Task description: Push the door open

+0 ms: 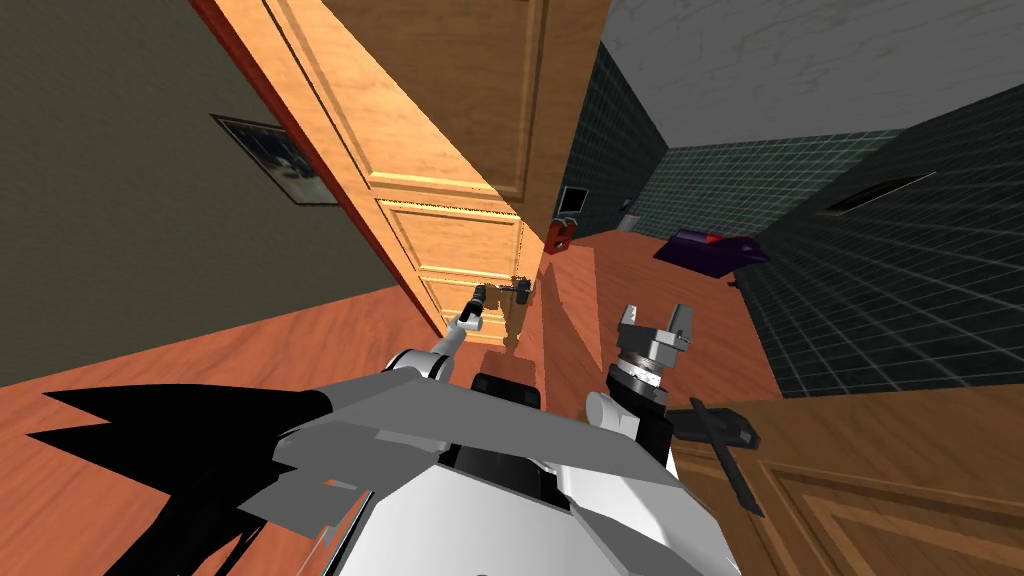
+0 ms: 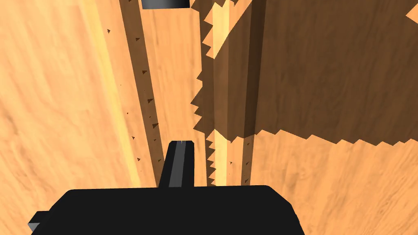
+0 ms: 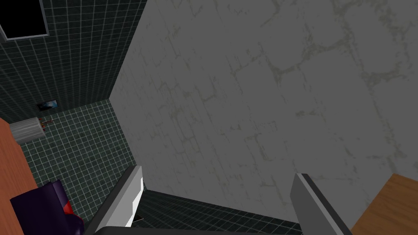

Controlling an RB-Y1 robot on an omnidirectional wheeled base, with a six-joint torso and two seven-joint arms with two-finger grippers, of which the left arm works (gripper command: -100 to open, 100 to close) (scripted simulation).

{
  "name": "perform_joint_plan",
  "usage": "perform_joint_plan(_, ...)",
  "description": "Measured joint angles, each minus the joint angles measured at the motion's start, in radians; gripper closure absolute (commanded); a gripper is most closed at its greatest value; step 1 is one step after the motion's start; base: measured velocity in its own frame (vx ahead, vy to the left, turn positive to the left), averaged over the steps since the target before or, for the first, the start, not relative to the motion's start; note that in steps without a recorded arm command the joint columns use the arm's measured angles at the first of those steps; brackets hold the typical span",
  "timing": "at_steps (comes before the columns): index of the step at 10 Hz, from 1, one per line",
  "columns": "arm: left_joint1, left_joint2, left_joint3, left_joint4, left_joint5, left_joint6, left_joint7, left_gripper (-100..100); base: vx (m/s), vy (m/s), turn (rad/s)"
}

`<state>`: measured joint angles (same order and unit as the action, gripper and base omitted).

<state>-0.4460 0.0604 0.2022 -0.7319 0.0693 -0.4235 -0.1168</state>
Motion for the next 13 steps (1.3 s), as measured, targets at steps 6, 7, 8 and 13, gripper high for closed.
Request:
perform_joint_plan(6,-0.029,-0.077,0.007,0.038,0.017,-0.022,-0.051,-100,-0.12,-0.15,0.055)
perform_joint_plan(7,-0.041,-0.088,0.011,0.055,0.019,-0.029,-0.058,-100,-0.111,-0.153,0.009)
perform_joint_plan(8,-0.04,-0.095,0.011,0.054,0.02,-0.03,-0.061,-100,-0.115,-0.136,0.001)
perform_joint_plan(13,-0.04,-0.103,0.01,0.054,0.022,-0.029,-0.064,-100,-0.017,-0.018,-0.004)
